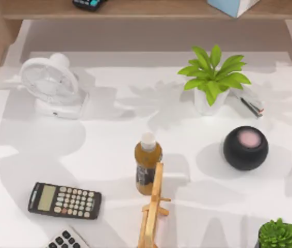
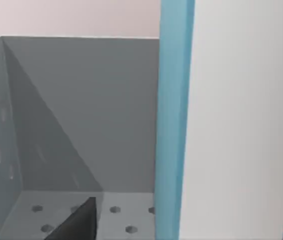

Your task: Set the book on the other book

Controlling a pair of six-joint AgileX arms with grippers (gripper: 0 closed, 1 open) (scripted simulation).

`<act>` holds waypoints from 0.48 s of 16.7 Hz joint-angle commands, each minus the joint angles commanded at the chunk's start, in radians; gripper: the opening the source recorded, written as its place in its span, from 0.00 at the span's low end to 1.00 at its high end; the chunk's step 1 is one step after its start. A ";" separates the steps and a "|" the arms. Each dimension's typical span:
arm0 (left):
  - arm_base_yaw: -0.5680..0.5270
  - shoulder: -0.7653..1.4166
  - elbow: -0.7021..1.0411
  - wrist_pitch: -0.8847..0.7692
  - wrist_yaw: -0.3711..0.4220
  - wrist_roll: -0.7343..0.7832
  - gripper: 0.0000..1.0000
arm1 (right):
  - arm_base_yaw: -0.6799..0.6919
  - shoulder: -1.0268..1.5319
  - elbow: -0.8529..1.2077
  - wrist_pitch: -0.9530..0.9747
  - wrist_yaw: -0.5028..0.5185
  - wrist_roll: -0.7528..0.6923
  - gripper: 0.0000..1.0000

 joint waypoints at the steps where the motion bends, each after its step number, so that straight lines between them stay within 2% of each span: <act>1: 0.001 0.005 0.004 0.002 0.001 0.000 1.00 | 0.000 0.000 0.000 0.000 0.000 0.000 1.00; 8: -0.007 0.023 0.032 -0.008 -0.007 0.000 1.00 | 0.000 0.000 0.000 0.000 0.000 0.000 1.00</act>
